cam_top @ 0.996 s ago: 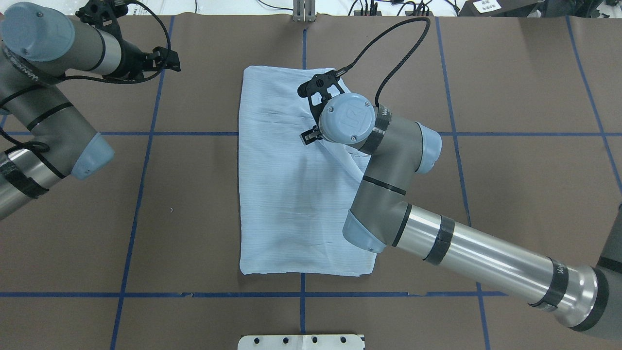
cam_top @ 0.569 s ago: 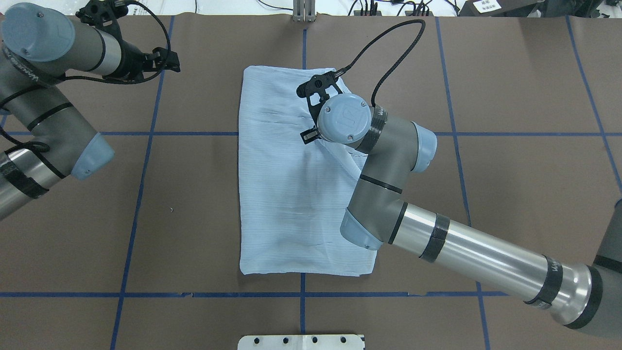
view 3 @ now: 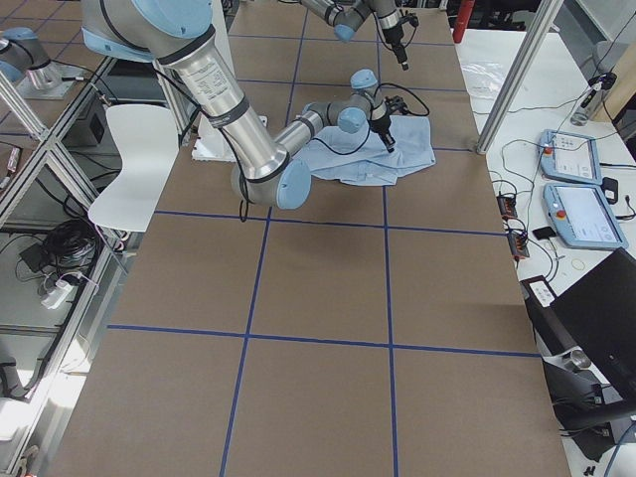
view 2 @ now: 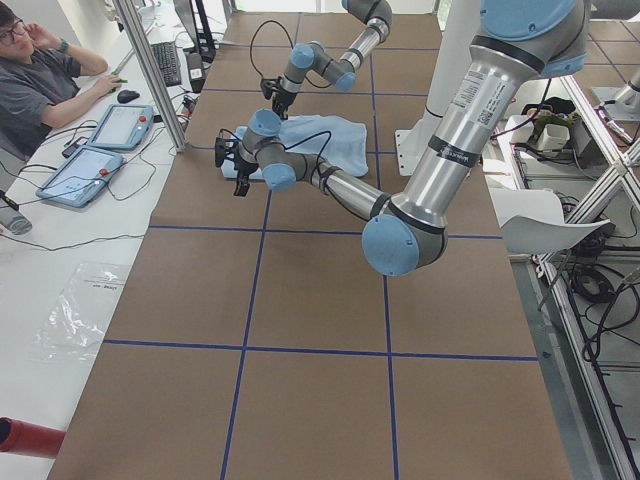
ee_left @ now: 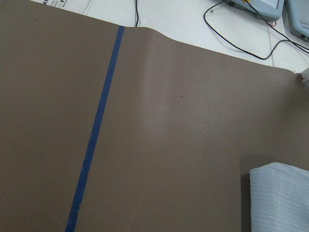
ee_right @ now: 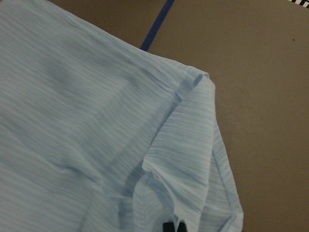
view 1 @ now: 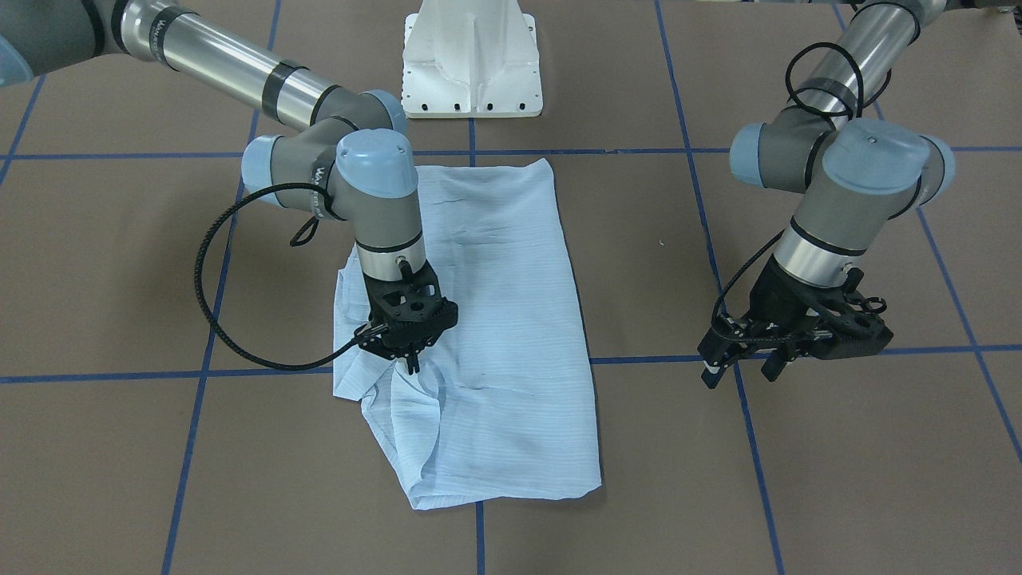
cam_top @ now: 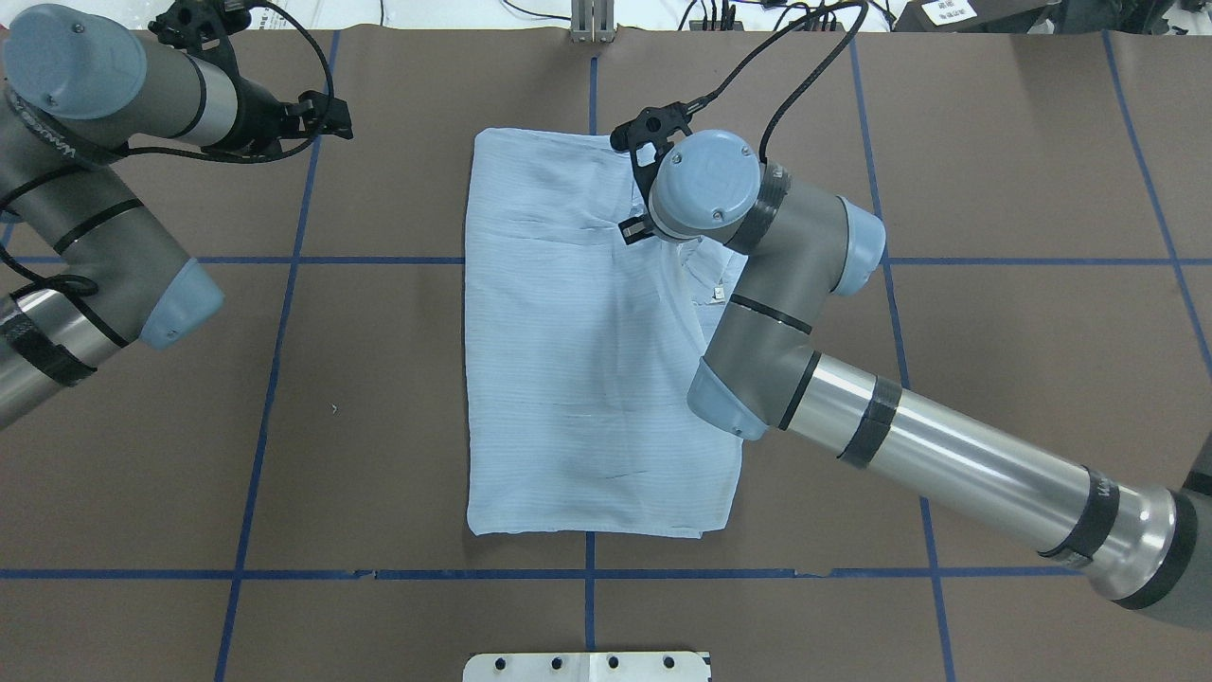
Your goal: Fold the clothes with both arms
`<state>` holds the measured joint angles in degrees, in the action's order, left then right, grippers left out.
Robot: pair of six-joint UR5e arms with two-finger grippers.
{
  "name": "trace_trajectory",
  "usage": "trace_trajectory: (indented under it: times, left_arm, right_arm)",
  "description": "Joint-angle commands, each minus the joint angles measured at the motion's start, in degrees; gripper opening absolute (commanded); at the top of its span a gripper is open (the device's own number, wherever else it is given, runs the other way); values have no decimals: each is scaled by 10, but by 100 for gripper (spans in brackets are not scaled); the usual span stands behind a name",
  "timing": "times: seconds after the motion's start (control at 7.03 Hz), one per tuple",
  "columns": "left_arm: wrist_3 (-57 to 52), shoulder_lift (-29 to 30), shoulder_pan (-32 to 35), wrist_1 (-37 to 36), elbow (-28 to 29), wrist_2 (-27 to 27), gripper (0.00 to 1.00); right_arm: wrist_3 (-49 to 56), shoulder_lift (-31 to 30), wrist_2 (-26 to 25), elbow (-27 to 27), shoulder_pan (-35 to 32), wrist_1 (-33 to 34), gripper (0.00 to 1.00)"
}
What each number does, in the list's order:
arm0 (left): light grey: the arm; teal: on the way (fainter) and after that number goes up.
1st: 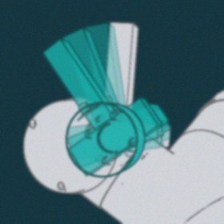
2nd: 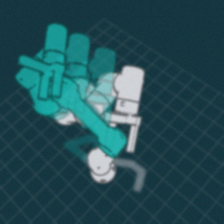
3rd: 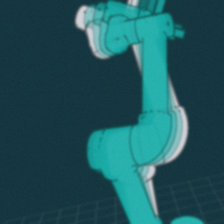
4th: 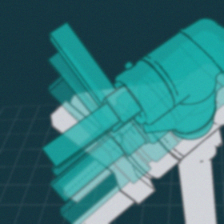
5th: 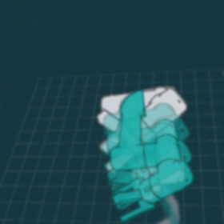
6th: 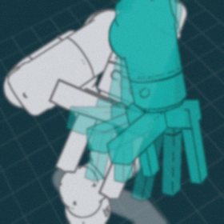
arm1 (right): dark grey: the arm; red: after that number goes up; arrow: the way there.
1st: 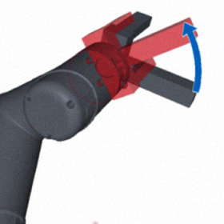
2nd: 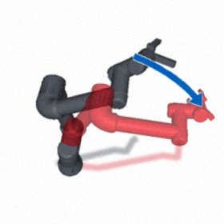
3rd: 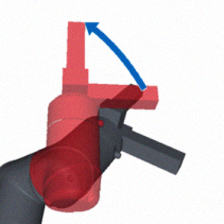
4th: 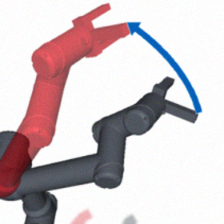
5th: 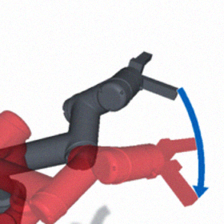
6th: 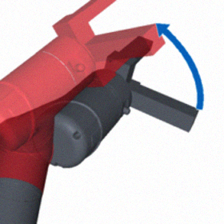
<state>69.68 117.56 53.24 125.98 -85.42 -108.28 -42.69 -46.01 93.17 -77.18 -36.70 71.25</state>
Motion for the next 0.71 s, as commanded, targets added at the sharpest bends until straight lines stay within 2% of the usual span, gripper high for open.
trace_trajectory:
  times: [0.0,0.14,0.57]
  left_arm:
    - [2,1,-1,1,-1,0,100]
    - [2,2,-1,-1,-1,0,100]
    - [3,2,-2,-4,-2,0,100]
  right_arm:
    - [15,-59,24,-15,-24,-4,0]
    - [20,-87,19,-27,-35,-14,99]
    - [31,-90,20,-62,-43,-15,100]
